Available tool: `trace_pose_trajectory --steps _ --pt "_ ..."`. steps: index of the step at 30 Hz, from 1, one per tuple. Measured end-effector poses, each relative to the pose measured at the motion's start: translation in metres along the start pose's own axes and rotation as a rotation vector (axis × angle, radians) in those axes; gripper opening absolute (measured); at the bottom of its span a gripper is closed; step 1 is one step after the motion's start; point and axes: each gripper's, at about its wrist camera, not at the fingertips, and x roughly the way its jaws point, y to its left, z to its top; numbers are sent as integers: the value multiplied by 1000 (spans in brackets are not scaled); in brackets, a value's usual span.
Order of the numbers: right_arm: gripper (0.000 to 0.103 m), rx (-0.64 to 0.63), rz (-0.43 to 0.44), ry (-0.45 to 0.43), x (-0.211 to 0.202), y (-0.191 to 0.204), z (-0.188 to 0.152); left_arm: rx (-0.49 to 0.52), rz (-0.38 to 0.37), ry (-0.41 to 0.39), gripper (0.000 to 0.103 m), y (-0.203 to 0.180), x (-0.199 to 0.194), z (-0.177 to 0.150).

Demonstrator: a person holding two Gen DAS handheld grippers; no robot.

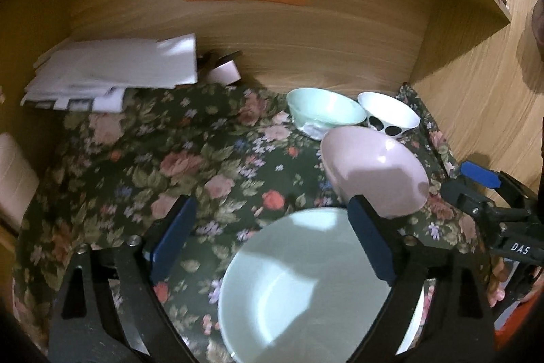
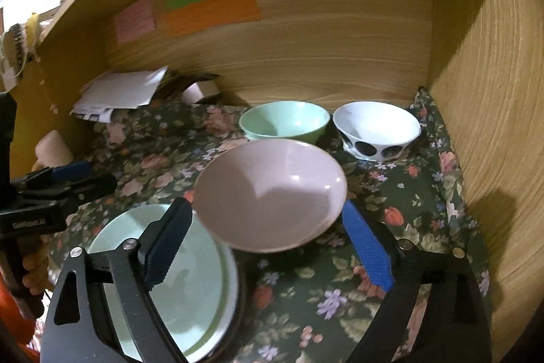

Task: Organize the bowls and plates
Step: 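Move both tools to the pink bowl and close on its rim, then lift the pink bowl with both tools and carry it over the plate stack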

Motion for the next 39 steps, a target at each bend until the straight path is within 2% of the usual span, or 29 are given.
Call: trace_pose_trajectory --steps 13,16,18,20,24,26,27,29,32,39 --pt "89 67 -54 35 42 -37 10 87 -38 101 92 -28 71 25" --pt "89 95 -56 57 53 -46 8 108 -43 132 86 -34 86 27" --pt "84 111 -50 72 59 -51 6 120 -50 161 82 -38 95 27" --pt "73 121 -35 94 65 -55 4 122 -63 193 74 -41 104 26" --pt "57 147 6 126 73 -59 0 119 -81 241 59 -44 118 24" --pt "44 149 22 144 77 -59 -2 122 -91 260 51 -46 124 22" --pt "42 149 28 152 79 -59 -3 122 -96 262 50 -46 124 22" --pt "35 148 35 163 81 -59 -5 123 -106 265 42 -49 126 22" --pt "28 142 52 175 85 -58 -6 133 -122 272 35 -52 126 22" --pt "27 143 55 166 85 -58 -5 154 -147 289 25 -60 131 20"
